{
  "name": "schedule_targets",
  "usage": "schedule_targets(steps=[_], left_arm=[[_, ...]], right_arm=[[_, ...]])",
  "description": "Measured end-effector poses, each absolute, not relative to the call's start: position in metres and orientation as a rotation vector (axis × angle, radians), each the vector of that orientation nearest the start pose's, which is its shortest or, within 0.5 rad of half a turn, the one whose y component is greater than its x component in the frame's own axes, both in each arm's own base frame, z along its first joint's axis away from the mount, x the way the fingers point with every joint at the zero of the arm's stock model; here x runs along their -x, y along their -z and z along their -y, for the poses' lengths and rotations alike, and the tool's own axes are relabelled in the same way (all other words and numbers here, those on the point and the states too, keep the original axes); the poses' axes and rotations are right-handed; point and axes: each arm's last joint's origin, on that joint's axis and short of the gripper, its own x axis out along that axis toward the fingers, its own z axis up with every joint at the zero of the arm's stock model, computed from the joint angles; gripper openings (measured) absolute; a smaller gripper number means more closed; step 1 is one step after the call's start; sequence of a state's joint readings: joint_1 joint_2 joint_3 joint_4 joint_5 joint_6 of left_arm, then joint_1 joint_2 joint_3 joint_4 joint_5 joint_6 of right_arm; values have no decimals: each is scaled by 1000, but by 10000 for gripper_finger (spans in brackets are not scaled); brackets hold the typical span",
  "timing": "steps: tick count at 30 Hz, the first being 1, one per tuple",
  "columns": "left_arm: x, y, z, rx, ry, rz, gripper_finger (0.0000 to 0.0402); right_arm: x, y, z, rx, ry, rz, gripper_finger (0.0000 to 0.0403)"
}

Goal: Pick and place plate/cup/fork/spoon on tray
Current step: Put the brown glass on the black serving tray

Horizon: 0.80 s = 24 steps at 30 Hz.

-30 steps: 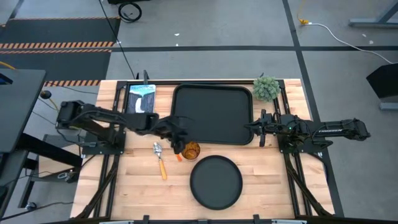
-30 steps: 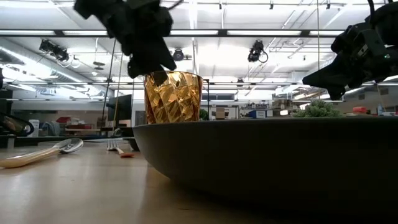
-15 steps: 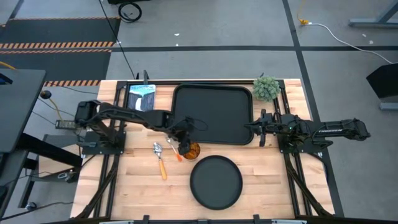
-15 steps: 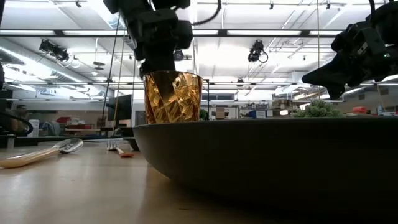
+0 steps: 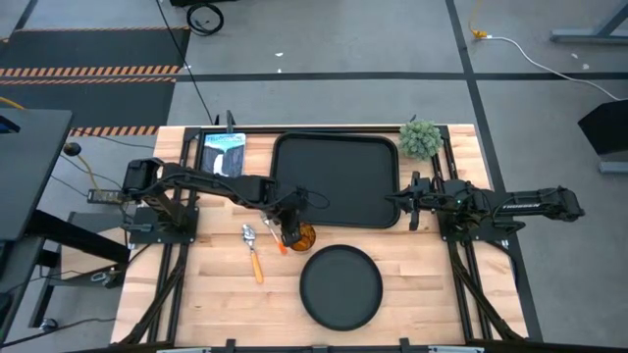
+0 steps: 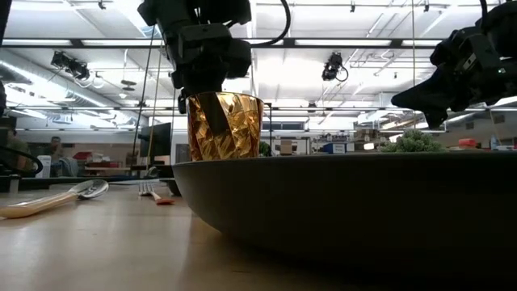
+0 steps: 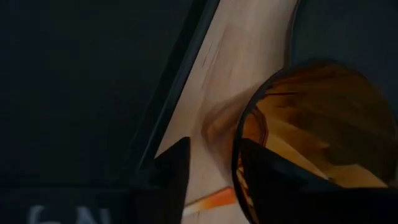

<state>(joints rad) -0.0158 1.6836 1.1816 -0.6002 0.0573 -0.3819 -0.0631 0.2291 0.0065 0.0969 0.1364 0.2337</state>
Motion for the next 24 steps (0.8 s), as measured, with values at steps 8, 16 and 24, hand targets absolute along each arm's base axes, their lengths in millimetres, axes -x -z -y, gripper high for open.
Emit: schedule_targets(steps=[8, 16, 24], left_arm=[[-337, -214, 6, 356, -170, -1097, 45], [-337, -215, 3, 392, -231, -1090, 20], [-350, -259, -13, 422, -260, -1020, 16]], right_arm=[[-110, -156, 11, -228, 213, -100, 23], [-110, -156, 11, -228, 213, -99, 23], [-110, -156, 11, -228, 213, -99, 22]])
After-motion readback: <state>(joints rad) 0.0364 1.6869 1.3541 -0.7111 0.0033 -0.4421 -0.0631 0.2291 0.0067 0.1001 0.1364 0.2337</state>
